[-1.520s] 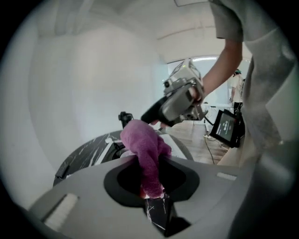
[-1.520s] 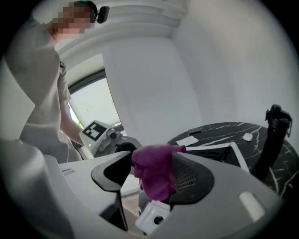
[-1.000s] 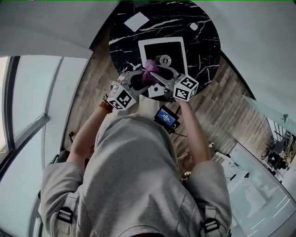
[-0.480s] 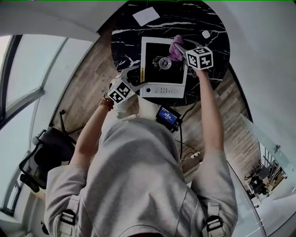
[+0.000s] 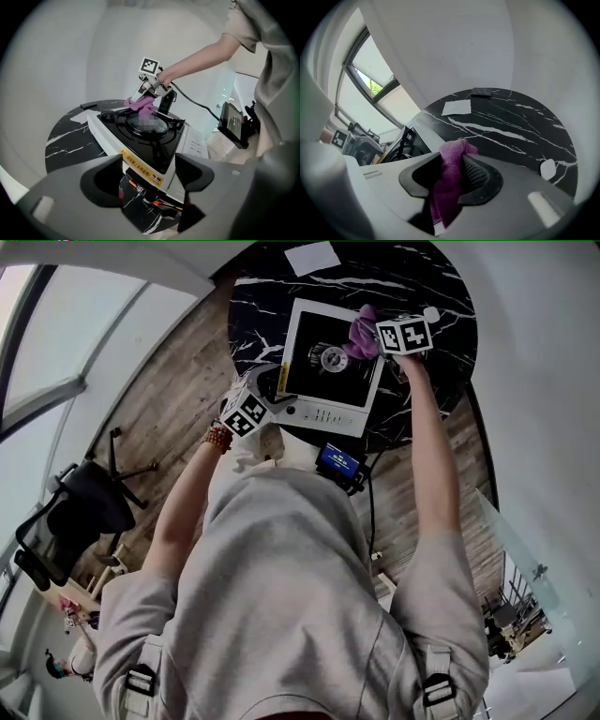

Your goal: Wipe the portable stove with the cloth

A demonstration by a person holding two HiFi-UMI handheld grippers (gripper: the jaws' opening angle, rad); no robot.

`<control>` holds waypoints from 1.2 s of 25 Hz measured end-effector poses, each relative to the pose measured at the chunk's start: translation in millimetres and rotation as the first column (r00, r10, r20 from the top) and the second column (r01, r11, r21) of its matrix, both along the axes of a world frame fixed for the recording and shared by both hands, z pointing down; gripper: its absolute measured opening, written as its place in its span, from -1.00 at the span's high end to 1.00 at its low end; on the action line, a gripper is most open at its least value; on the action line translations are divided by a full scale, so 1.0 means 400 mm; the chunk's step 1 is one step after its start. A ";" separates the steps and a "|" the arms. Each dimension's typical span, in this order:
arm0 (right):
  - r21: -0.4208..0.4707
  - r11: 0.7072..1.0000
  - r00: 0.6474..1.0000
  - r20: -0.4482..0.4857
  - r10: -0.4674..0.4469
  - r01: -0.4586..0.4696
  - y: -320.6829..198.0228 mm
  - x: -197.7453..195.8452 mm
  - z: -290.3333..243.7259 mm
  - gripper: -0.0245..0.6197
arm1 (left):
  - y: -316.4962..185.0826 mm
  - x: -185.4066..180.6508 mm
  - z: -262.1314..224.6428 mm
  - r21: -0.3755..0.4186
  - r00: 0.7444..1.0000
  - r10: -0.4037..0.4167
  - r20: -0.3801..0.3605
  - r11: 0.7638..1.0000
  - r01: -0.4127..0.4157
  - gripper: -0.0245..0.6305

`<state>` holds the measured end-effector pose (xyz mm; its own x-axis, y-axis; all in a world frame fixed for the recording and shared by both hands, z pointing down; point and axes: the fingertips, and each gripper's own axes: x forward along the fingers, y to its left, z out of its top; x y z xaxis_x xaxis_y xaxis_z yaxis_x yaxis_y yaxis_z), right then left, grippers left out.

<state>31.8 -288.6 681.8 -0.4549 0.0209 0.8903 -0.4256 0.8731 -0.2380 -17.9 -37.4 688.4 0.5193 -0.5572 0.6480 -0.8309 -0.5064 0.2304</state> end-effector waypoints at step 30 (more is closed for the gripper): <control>0.051 0.972 0.972 -0.056 -0.226 0.229 0.117 -0.240 0.012 0.50 | -0.008 -0.005 0.011 -0.035 1.000 0.017 0.008 0.999 -0.016 -0.09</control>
